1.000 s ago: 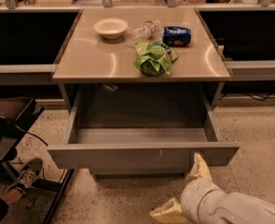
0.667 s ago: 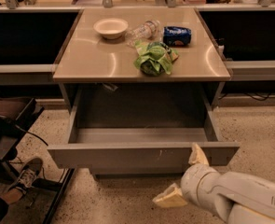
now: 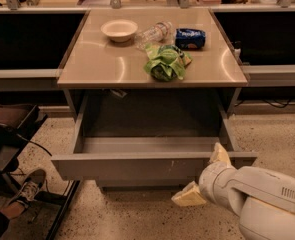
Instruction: Open top drawer
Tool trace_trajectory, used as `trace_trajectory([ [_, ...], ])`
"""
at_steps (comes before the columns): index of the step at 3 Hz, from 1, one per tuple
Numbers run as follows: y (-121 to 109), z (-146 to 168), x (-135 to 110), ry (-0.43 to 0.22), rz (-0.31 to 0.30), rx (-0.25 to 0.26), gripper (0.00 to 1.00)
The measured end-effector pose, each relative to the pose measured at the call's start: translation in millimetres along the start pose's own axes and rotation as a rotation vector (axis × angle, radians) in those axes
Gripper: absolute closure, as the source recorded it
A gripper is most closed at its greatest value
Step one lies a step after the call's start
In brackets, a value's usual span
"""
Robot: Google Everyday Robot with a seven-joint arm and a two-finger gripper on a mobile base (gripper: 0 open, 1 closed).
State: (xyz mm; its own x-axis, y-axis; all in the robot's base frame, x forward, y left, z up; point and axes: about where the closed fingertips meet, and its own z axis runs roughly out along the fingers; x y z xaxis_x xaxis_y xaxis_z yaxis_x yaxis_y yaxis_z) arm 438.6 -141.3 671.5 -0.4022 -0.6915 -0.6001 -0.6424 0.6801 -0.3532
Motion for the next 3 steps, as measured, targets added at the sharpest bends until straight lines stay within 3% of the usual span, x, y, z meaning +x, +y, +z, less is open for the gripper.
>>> trace_trajectory([
  [1, 0.0, 0.1, 0.0, 0.000, 0.000, 0.000, 0.00],
  [2, -12.2, 11.0, -5.7, -0.050, -0.051, -0.018, 0.00],
  [3, -37.3, 42.9, -25.2, -0.087, -0.148, -0.027, 0.00],
])
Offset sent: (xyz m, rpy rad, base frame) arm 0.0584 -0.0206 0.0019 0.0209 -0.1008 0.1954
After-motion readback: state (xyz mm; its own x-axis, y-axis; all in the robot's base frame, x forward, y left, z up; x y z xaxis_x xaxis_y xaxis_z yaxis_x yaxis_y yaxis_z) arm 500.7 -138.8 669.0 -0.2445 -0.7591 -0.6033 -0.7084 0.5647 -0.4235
